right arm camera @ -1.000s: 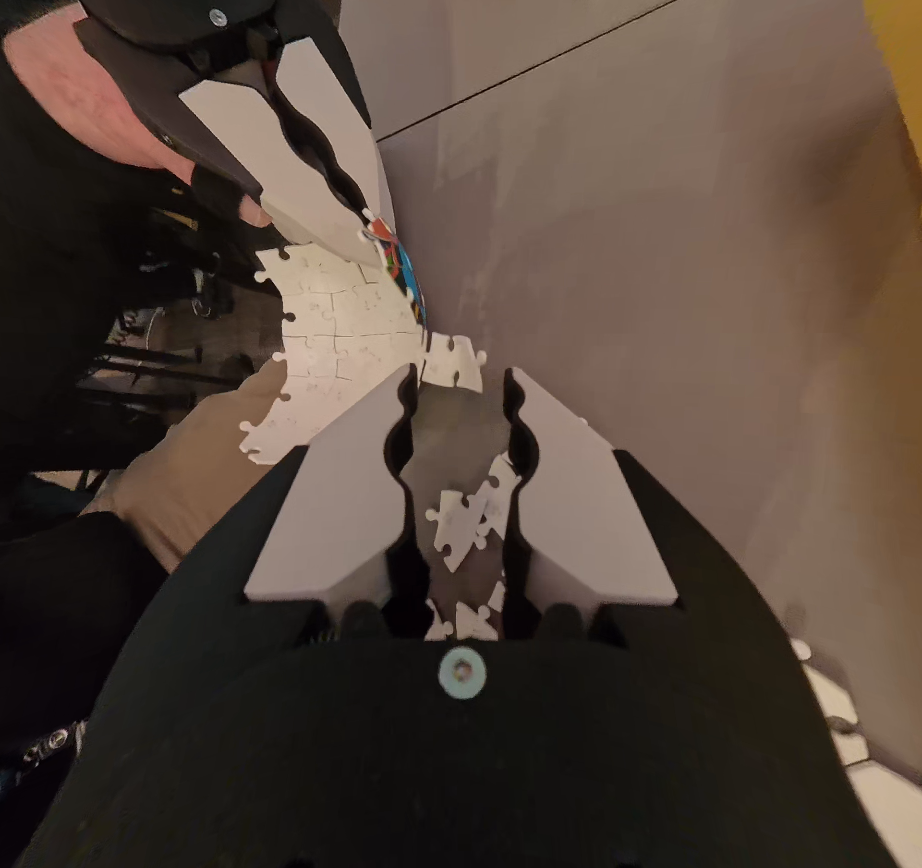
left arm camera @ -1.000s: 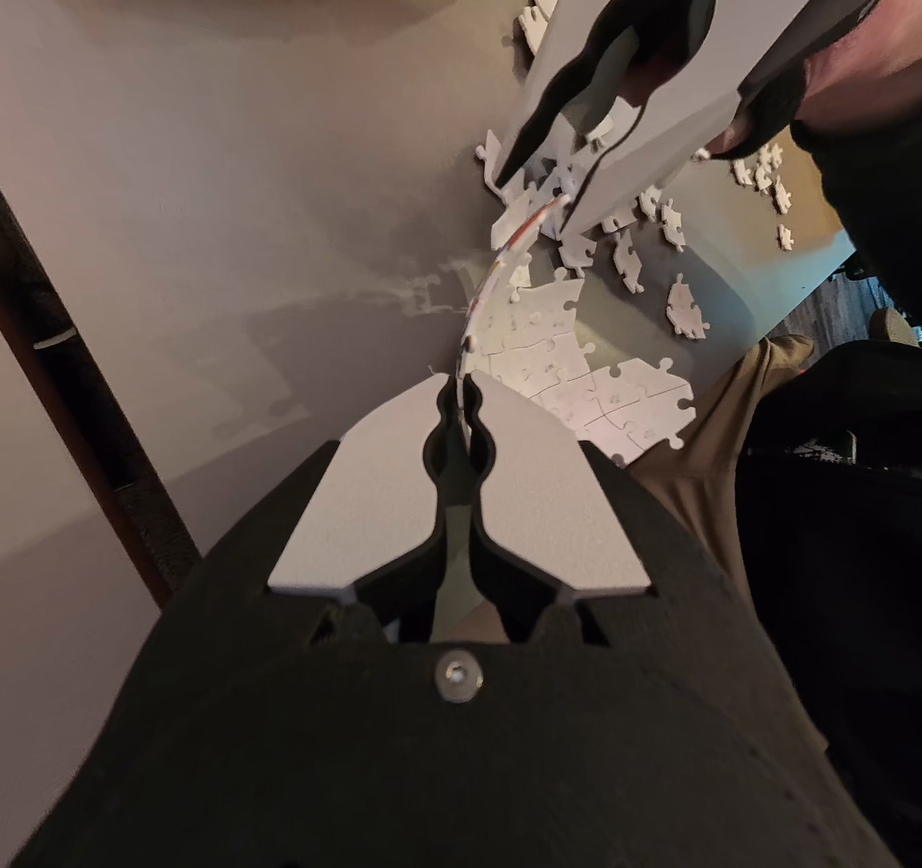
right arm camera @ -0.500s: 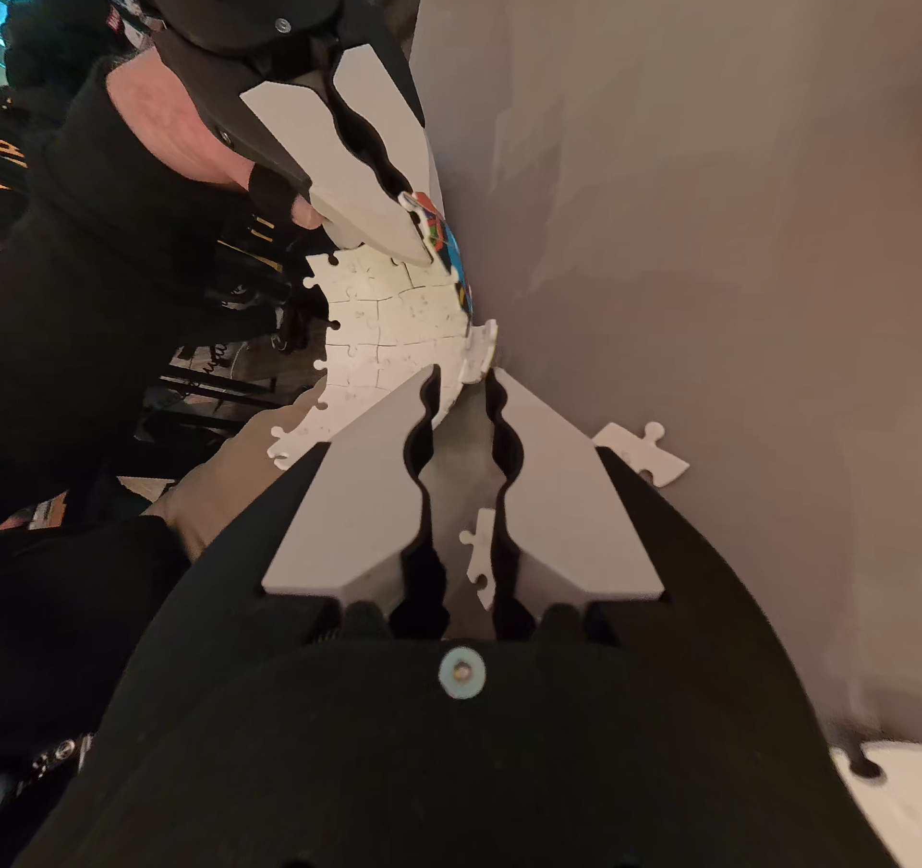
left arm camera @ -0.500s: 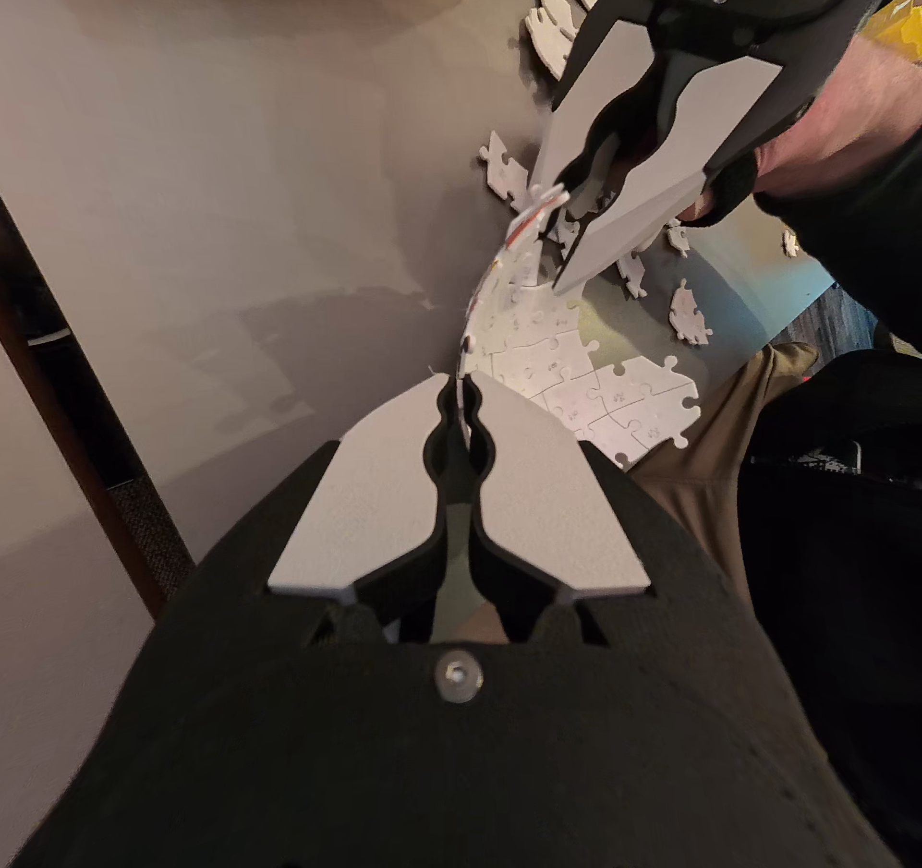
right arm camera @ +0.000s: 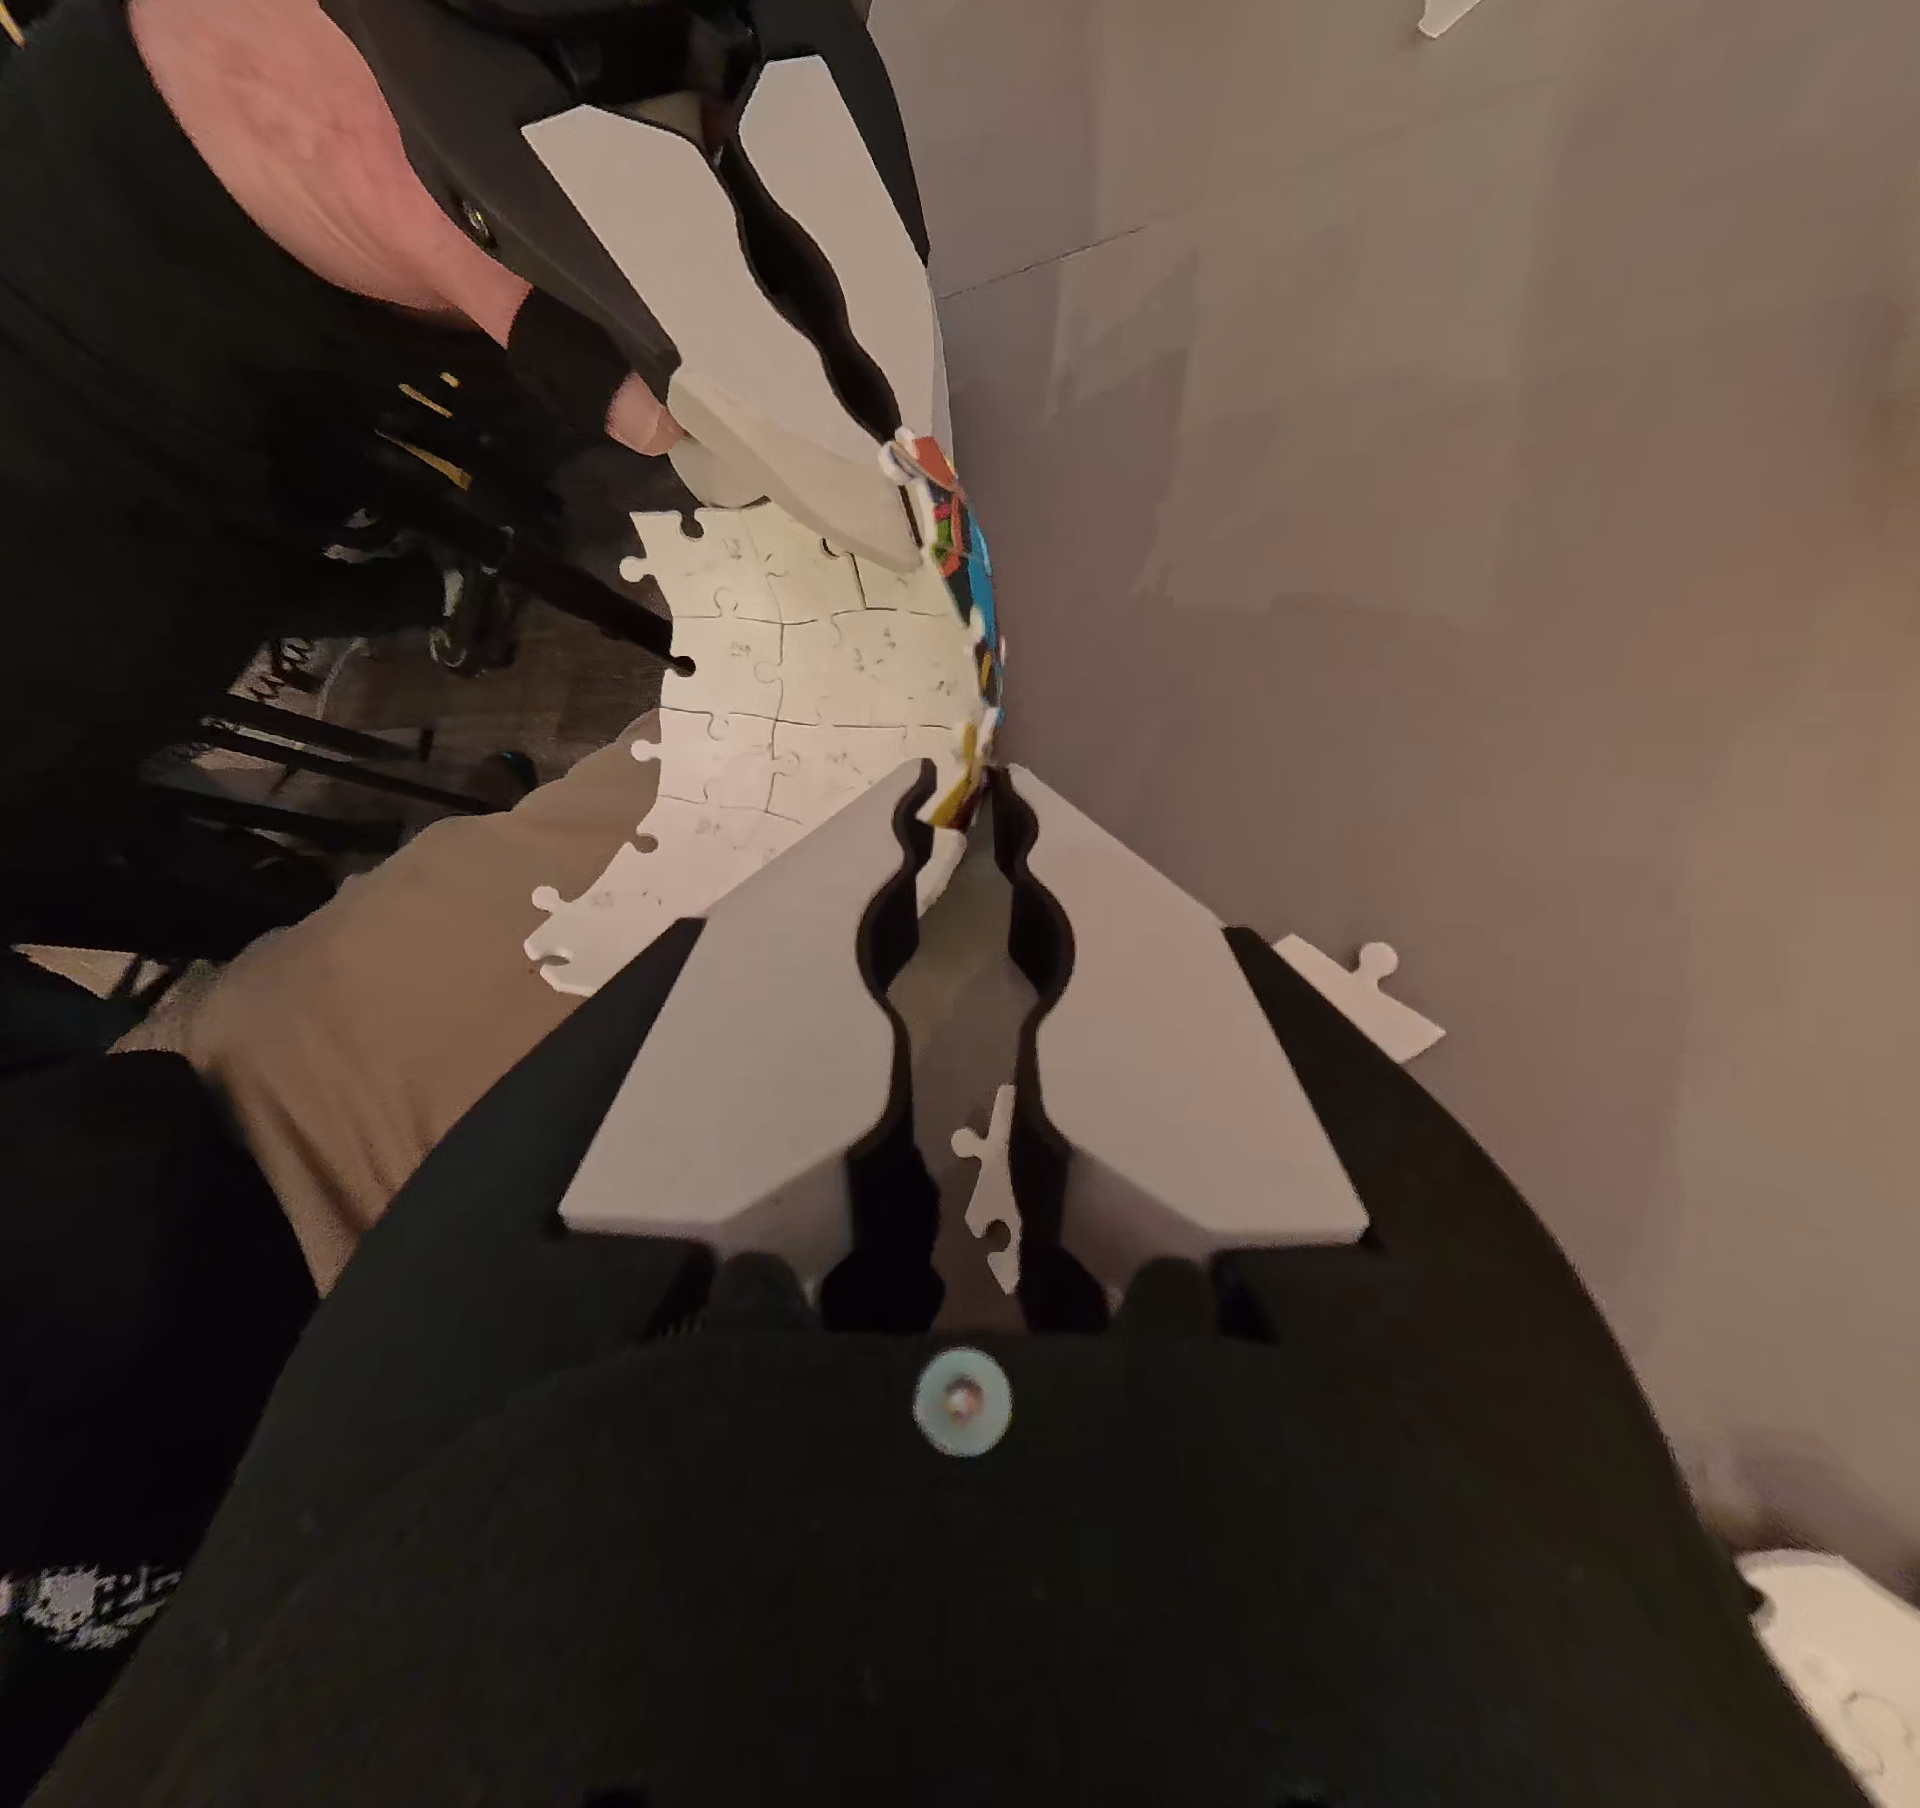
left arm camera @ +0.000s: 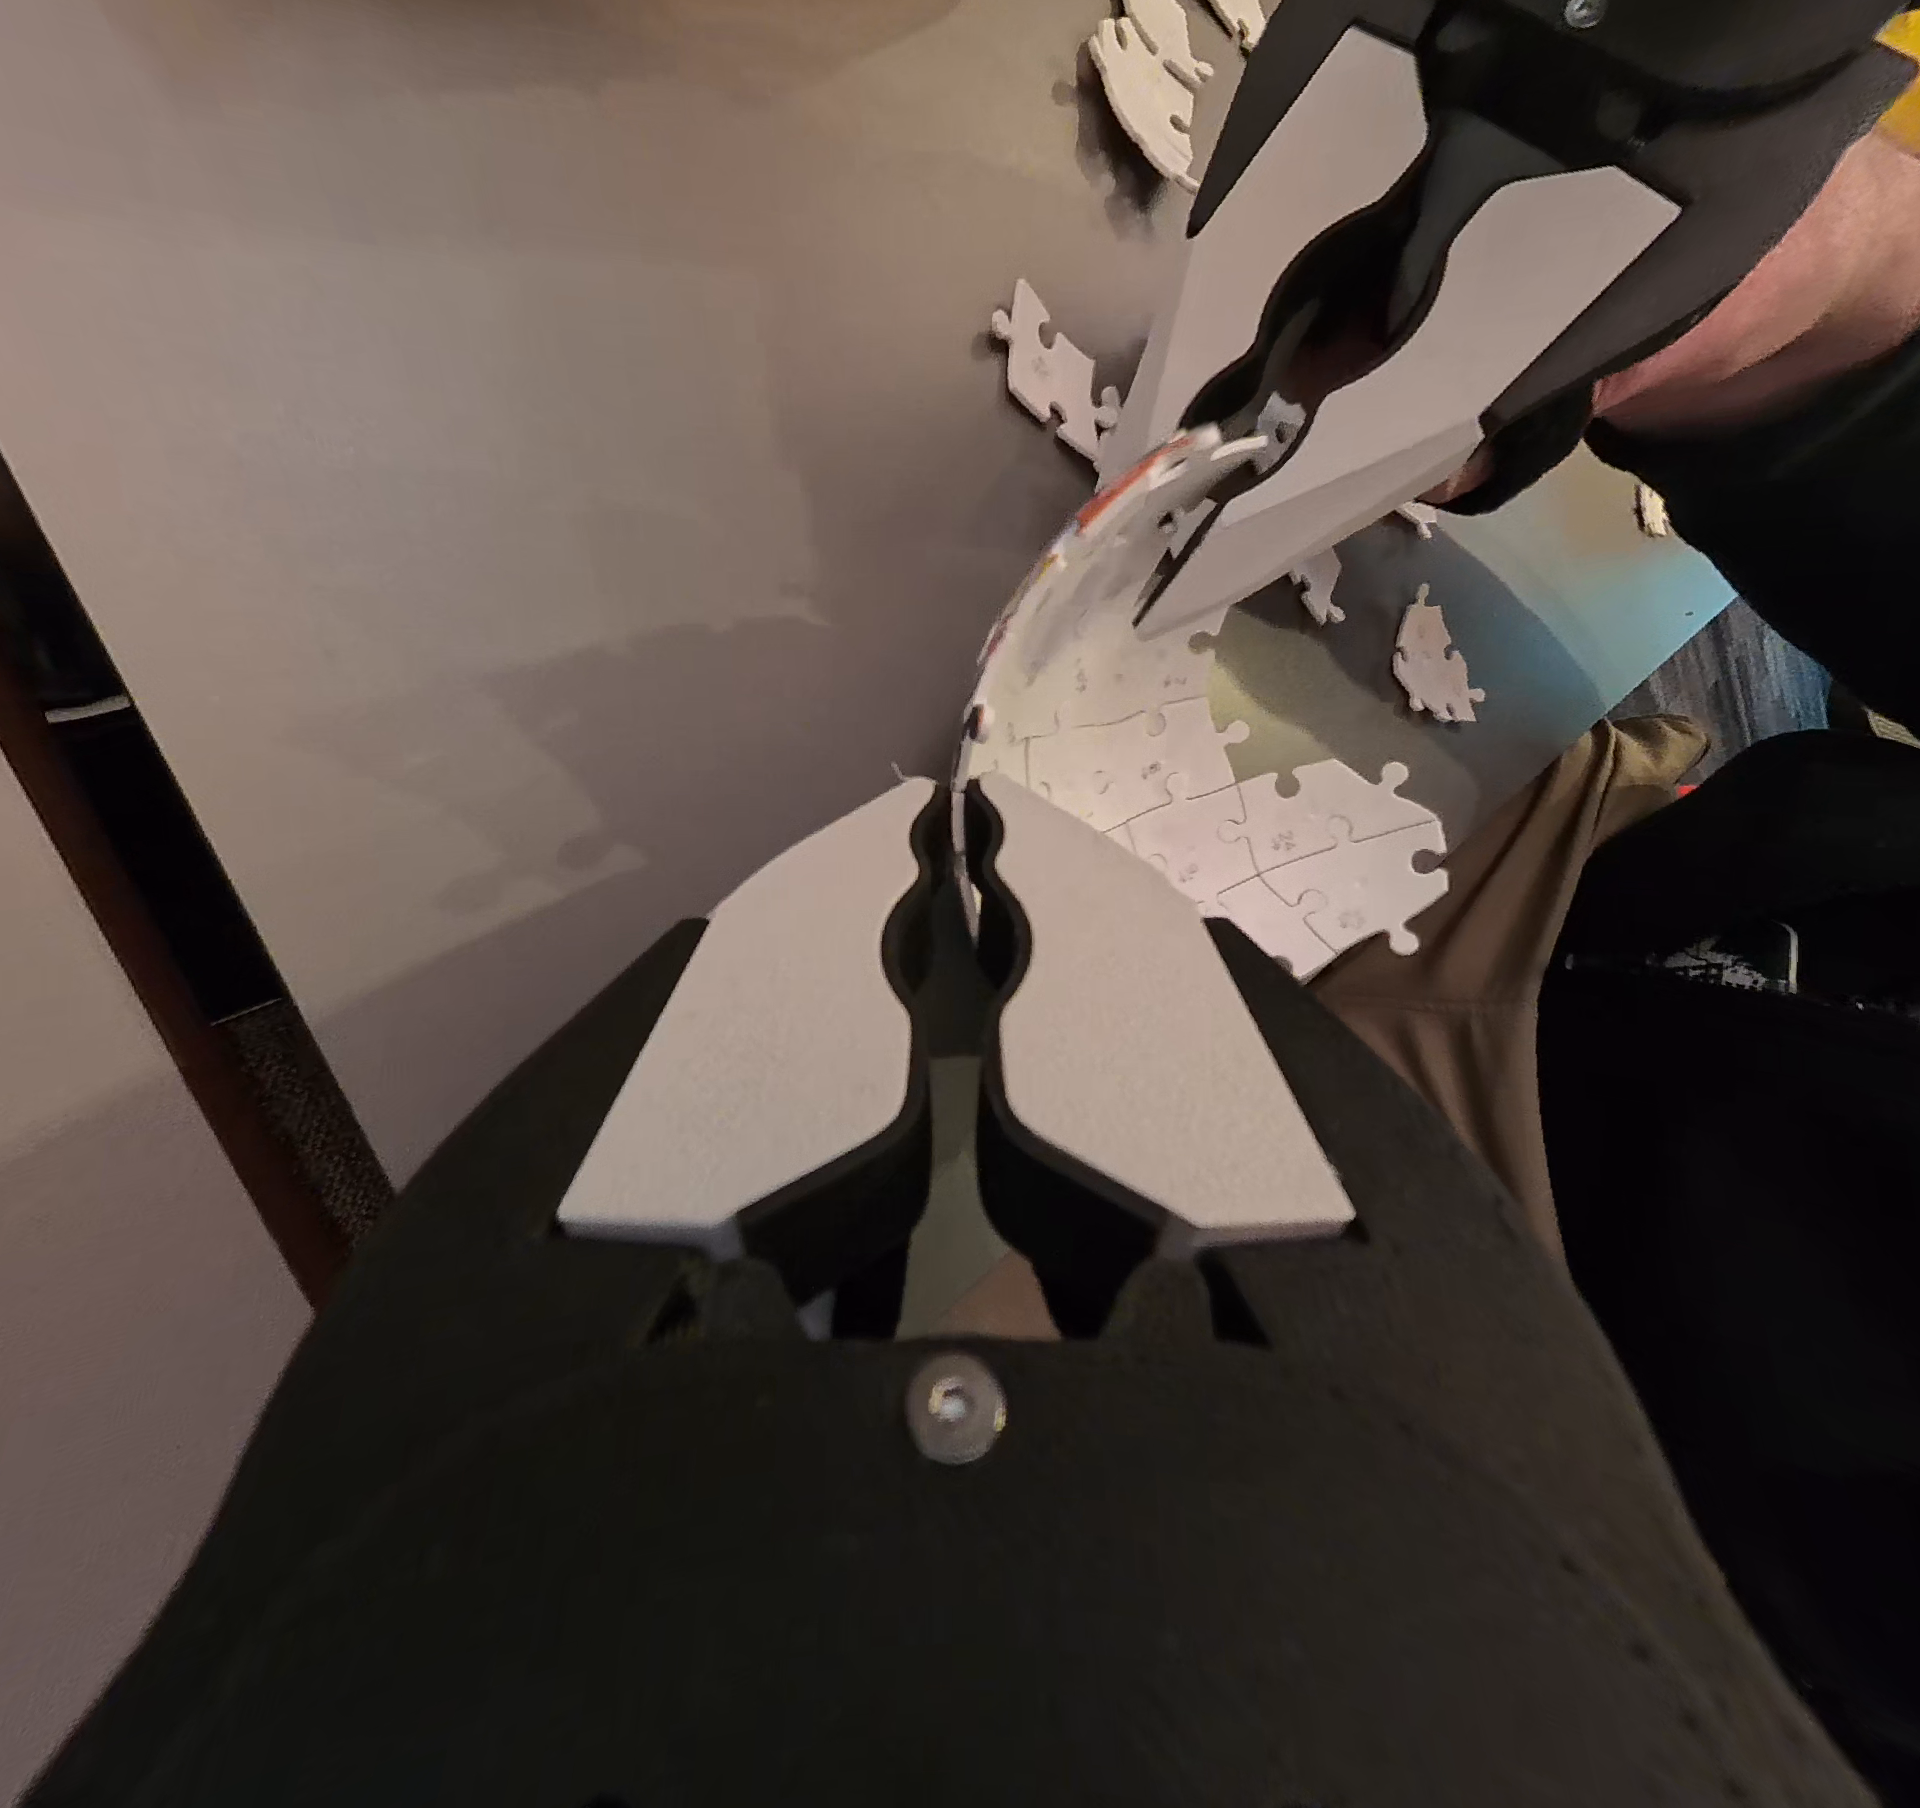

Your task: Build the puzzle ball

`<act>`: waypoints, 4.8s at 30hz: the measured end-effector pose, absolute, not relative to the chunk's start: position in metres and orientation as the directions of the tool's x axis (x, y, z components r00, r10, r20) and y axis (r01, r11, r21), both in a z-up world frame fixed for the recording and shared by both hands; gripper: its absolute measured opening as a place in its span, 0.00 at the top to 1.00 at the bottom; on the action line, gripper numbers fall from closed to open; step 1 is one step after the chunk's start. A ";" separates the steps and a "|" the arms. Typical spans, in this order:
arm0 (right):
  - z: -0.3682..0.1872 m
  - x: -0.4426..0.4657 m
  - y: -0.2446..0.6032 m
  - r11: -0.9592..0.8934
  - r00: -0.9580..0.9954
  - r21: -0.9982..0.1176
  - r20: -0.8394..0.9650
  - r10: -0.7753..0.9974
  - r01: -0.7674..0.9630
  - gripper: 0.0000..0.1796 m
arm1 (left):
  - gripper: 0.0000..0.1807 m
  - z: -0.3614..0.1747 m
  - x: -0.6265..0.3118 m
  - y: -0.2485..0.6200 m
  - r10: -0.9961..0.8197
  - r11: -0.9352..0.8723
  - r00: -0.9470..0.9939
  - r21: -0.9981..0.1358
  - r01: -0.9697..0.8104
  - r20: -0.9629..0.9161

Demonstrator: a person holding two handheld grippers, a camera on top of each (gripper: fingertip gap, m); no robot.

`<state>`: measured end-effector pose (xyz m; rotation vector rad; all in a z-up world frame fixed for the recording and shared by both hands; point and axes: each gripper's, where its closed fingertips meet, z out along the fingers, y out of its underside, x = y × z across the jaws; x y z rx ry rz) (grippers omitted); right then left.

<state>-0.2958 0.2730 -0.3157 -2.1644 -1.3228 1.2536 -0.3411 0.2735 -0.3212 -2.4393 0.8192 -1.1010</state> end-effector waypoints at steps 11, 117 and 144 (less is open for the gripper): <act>-0.317 -0.297 0.276 -0.515 0.240 -0.628 -0.472 0.848 0.583 0.97 | 0.99 -0.322 -0.340 0.273 -0.621 -0.780 0.543 -0.510 -0.362 0.565; -0.302 -0.291 0.278 -0.450 0.196 -0.684 -0.419 0.887 0.575 0.91 | 0.98 -0.312 -0.333 0.270 -0.626 -0.704 0.649 -0.671 -0.232 0.432; -0.297 -0.282 0.289 -0.437 0.270 -0.701 -0.343 0.899 0.563 0.89 | 0.98 -0.302 -0.330 0.273 -0.668 -0.628 0.653 -0.742 -0.235 0.358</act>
